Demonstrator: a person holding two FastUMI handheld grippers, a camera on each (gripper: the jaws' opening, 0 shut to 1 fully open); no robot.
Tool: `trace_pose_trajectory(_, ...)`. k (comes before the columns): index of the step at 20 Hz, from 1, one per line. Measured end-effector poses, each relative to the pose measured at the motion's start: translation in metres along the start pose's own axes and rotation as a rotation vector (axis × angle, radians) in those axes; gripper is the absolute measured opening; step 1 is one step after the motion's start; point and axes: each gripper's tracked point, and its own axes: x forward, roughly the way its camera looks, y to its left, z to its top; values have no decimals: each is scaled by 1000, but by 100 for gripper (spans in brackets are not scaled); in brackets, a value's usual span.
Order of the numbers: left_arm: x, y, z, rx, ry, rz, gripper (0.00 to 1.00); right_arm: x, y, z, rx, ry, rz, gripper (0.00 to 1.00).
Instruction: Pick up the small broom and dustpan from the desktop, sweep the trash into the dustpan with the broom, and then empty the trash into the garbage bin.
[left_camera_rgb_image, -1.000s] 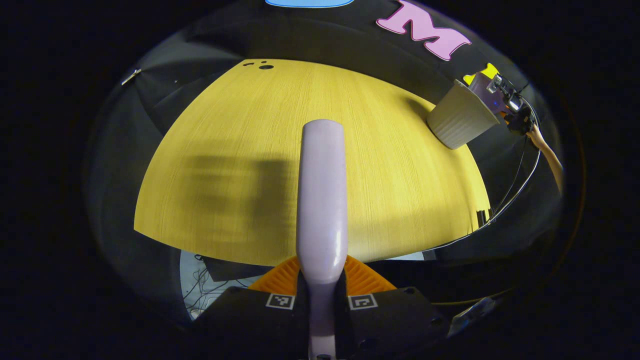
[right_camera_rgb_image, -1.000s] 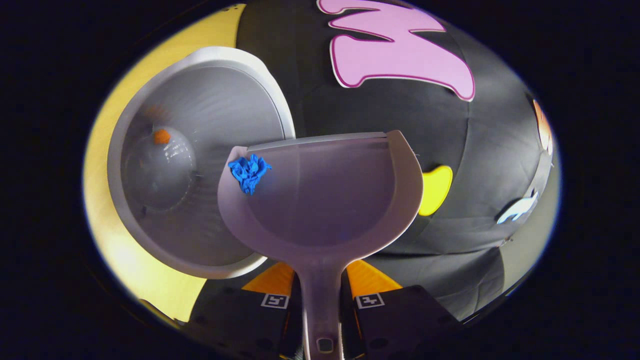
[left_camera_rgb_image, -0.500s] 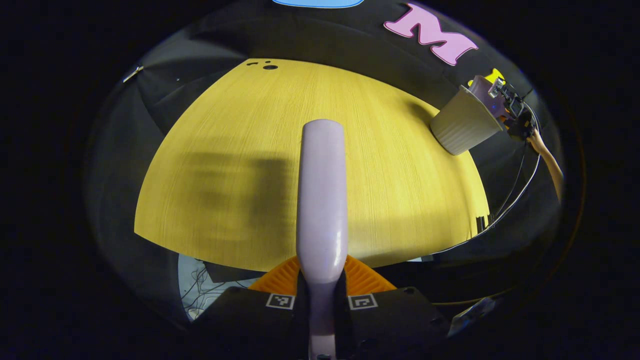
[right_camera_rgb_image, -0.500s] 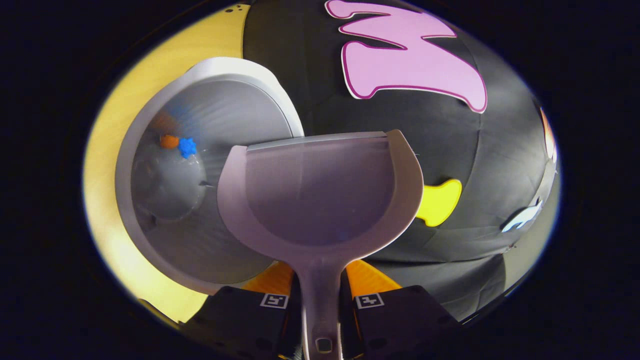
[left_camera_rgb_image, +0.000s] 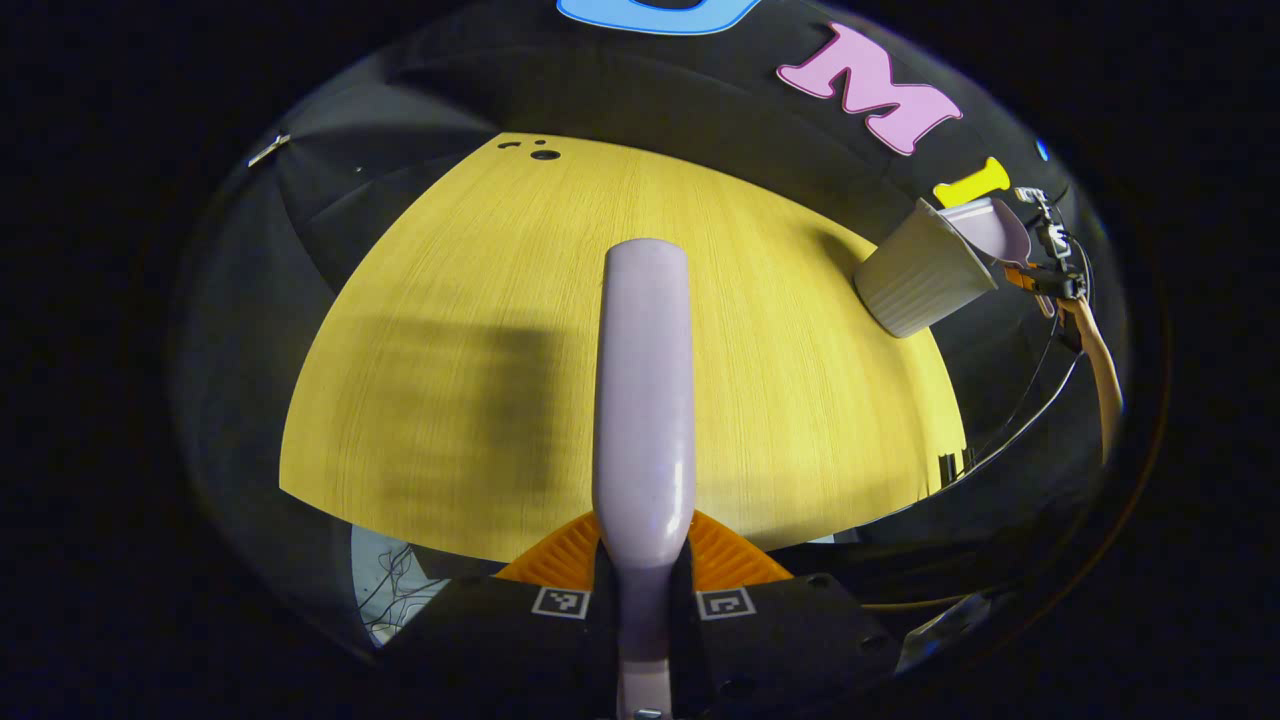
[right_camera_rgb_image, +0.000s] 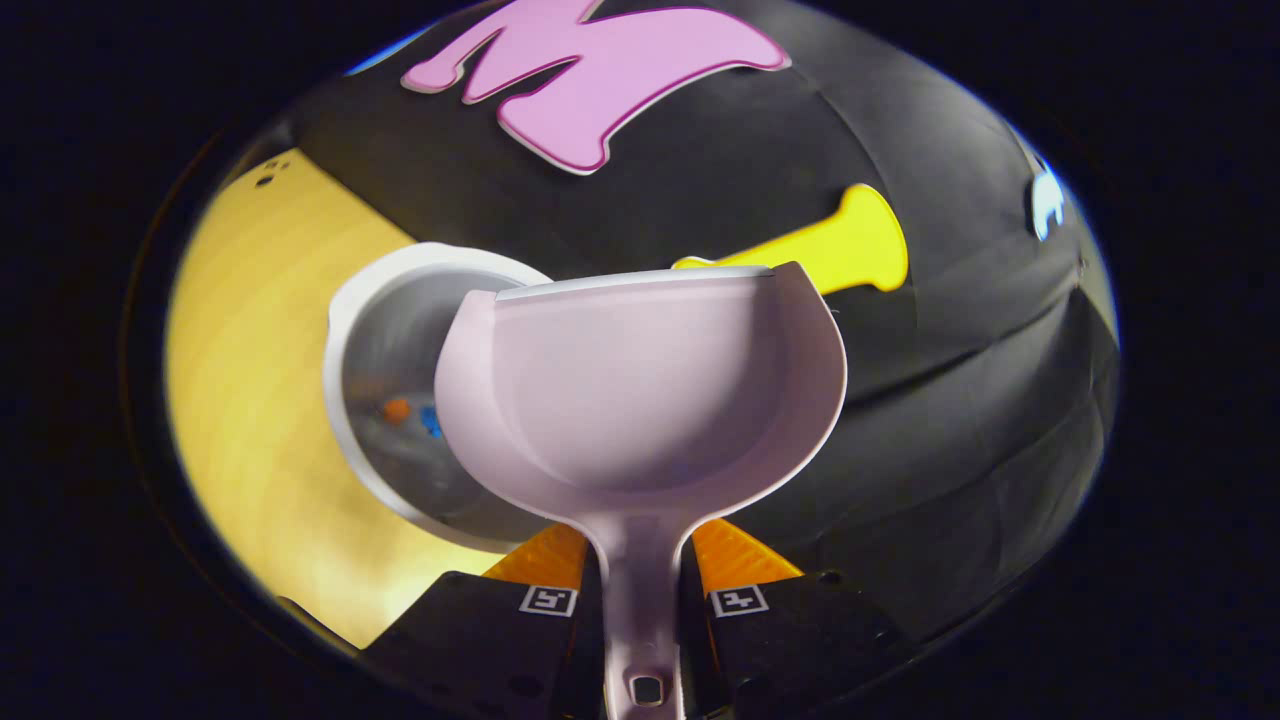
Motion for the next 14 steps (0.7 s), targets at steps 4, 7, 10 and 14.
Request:
trace_pose_trajectory(4,-4,-2,-1,33,-18,-13,24,2,4,15,188,-76,69,34)
trace_pose_trajectory(7,-6,3,0,47,-25,-20,24,-4,18,30,336,-114,160,34)
trace_pose_trajectory(10,-3,6,0,70,-35,-25,24,-22,36,49,412,-143,261,33)
trace_pose_trajectory(14,3,7,0,66,-59,-21,24,-50,100,67,444,-155,434,33)
